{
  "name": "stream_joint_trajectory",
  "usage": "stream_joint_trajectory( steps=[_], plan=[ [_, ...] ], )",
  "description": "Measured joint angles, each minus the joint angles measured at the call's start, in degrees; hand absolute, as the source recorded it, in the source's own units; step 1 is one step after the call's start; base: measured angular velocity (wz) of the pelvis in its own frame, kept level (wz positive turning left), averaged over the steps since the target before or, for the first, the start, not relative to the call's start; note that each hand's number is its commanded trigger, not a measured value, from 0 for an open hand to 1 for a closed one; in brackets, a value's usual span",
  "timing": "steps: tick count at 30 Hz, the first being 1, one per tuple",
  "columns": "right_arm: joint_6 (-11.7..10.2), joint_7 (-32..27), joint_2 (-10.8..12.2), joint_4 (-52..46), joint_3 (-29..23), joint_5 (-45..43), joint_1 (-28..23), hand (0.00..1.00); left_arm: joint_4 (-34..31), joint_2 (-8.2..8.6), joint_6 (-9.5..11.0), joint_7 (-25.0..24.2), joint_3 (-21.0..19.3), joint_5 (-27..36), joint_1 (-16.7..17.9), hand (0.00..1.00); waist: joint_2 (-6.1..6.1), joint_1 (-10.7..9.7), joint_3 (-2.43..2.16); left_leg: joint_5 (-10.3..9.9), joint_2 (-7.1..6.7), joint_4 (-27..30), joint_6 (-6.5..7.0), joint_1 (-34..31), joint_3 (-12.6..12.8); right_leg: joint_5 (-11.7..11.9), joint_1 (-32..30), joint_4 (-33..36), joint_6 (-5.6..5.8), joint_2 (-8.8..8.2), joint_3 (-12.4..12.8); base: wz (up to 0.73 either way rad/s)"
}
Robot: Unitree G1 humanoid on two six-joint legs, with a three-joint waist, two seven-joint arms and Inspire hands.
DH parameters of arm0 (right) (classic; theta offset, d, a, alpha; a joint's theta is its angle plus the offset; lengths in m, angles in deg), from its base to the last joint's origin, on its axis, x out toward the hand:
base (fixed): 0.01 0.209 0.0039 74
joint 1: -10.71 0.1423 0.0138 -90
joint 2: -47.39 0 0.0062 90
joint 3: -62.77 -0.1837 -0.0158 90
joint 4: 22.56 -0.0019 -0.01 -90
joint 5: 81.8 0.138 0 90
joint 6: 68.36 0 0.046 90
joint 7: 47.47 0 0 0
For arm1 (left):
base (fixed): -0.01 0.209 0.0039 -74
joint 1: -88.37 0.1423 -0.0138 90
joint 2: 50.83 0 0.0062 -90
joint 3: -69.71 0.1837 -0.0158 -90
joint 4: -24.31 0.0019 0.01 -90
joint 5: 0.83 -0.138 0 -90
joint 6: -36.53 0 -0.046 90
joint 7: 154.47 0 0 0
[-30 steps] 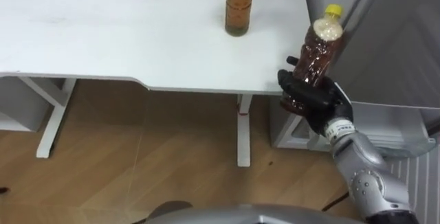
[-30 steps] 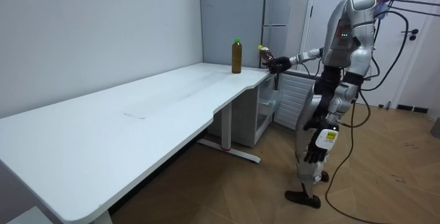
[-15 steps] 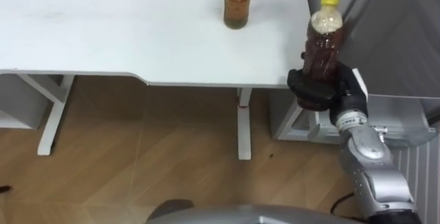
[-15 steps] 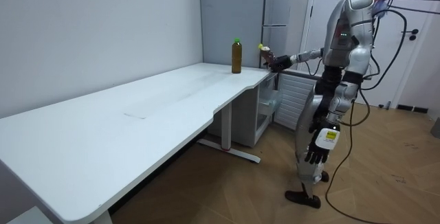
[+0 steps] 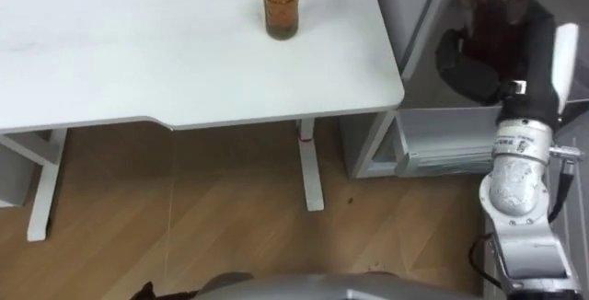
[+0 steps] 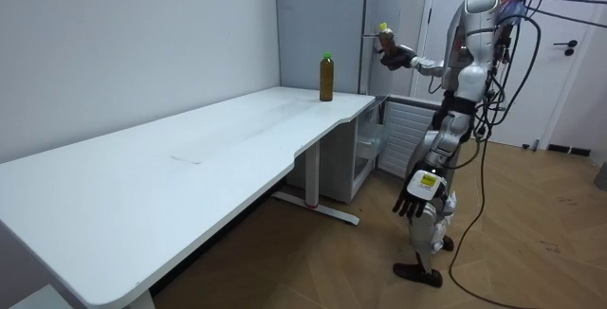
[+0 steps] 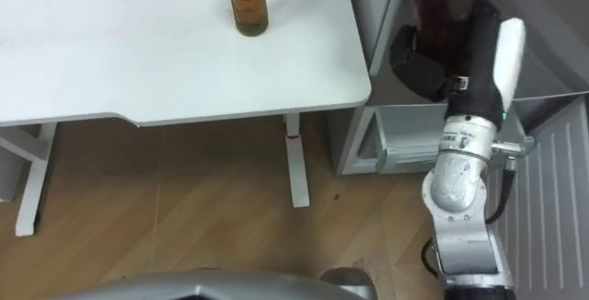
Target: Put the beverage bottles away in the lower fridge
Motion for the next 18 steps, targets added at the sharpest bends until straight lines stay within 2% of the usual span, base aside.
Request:
stream_joint_trajectory(
  steps=[5, 10, 14, 18],
  plan=[
    [0.0, -4.2, 0.0, 0.0, -0.2, 0.2, 0.0, 1.00, 0.0, -0.18, 0.0, -0.4, 0.4, 0.1, 0.3, 0.00, 0.08, 0.1, -0.07, 0.0, 0.57, -0.3, -0.41, 0.1, 0.5, 0.0, -0.6, 0.0, -0.08, 0.49, 0.1, -0.09],
    [0.0, -7.2, 0.0, 0.0, -0.1, 6.1, 0.0, 1.00, 0.0, -0.33, 0.0, -0.3, 1.3, 0.1, 0.2, 0.00, -0.05, 0.4, -0.29, 0.1, 0.57, -1.3, -0.53, 1.0, 0.9, 0.1, -0.6, 0.0, -0.09, 0.47, -0.2, -0.05],
    [-0.8, -9.3, 0.2, 1.4, -0.2, 12.7, 0.0, 1.00, -0.1, -0.44, 0.1, -0.3, 1.3, 0.2, 0.6, 0.00, -0.19, 0.5, -0.28, 0.1, 0.60, -1.6, -0.59, 1.6, 1.5, 0.1, 0.0, -0.4, -0.18, 0.49, -0.4, -0.06],
    [-1.4, -9.4, 0.2, 5.2, -0.4, 27.5, 0.0, 1.00, -0.2, -0.58, 0.2, -0.3, 2.9, 1.0, 0.5, 0.00, 0.12, 0.3, -0.26, 0.0, 0.52, -1.6, -0.61, 1.7, 1.4, 0.2, 0.6, -1.1, -0.25, 0.48, -0.6, 0.00]
  ],
)
